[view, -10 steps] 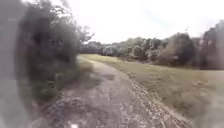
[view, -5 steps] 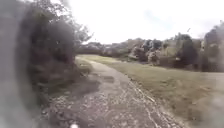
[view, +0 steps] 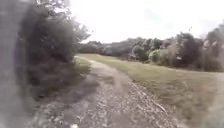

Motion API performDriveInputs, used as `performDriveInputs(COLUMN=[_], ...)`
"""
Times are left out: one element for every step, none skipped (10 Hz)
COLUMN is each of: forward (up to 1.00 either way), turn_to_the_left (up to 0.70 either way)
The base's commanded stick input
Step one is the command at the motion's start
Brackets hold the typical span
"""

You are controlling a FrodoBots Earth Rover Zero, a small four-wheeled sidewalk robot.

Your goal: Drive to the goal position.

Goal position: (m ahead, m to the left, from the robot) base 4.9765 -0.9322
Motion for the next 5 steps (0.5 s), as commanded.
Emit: performDriveInputs(forward=[0.7, 0.7, 0.7, 0.7, 0.7], turn_to_the_left=[0.01, 0.01, 0.01, 0.04, 0.07])
